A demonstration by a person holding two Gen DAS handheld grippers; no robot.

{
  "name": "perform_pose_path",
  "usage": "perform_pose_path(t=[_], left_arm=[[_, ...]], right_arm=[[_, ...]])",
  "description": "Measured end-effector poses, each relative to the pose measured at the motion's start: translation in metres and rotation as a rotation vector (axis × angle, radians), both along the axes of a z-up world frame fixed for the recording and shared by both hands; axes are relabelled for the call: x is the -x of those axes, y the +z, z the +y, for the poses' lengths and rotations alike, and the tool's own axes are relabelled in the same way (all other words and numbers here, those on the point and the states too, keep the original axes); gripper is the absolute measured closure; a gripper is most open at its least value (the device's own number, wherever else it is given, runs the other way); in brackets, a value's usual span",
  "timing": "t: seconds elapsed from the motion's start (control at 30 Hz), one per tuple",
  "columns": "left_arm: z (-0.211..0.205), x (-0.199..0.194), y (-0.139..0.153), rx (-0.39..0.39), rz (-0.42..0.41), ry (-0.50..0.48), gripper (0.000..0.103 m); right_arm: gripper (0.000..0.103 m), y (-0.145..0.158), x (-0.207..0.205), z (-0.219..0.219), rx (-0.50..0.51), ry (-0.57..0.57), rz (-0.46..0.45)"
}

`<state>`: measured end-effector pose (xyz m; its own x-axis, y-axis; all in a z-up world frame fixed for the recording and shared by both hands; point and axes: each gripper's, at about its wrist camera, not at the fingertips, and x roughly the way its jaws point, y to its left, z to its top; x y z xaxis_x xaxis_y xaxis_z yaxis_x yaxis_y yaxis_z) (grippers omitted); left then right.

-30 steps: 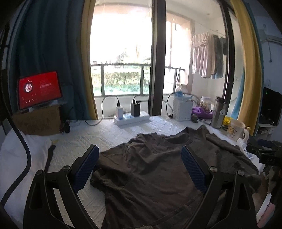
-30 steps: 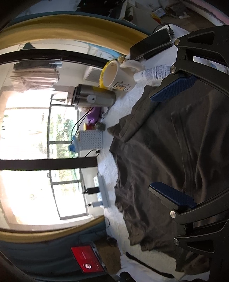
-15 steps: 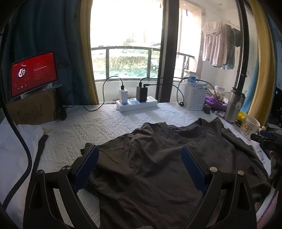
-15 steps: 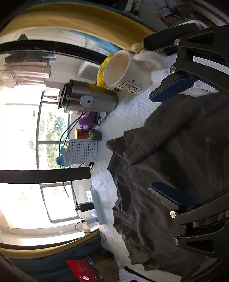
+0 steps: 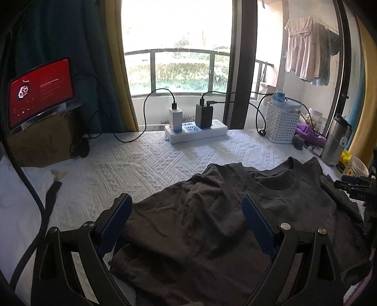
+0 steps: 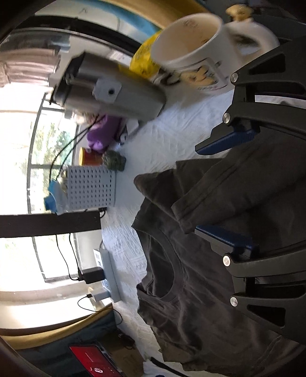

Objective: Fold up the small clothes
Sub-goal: 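Grasp the t-shirt sleeve with the right gripper and lift it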

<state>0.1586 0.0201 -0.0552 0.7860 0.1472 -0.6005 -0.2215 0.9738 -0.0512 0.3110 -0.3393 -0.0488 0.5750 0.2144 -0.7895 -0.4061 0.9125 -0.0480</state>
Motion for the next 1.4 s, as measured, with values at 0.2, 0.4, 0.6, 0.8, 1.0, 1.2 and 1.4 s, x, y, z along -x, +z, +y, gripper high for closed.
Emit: perform_pose_path(t=[0.2,0.4,0.6,0.8,1.0,1.2,1.4], left_arm=[[0.001,-0.011,-0.003,0.001,0.015,-0.005,0.010],[0.007,-0.017,-0.009,0.008,0.035,0.007,0.010],[0.009,-0.022,-0.011,0.011,0.042,0.008,0.010],[0.007,-0.026,-0.012,0.011,0.044,-0.003,0.010],[0.011,-0.025,-0.011,0.013,0.045,0.006,0.010],[0.014,-0.022,-0.011,0.015,0.044,0.011,0.010],[0.018,-0.017,-0.013,0.024,0.043,0.018,0.010]], right_arm=[[0.040,-0.015,-0.020,0.010,0.030,0.073,0.067],[0.059,-0.032,-0.022,0.022,0.067,0.153,0.124],[0.093,-0.023,-0.023,0.004,0.049,0.092,0.107],[0.098,-0.006,-0.029,-0.027,0.081,-0.051,0.046],[0.101,0.007,-0.025,-0.047,0.062,-0.135,-0.003],[0.101,0.011,-0.018,-0.043,0.057,-0.086,0.017],[0.100,-0.009,-0.021,-0.043,0.060,-0.101,0.098]])
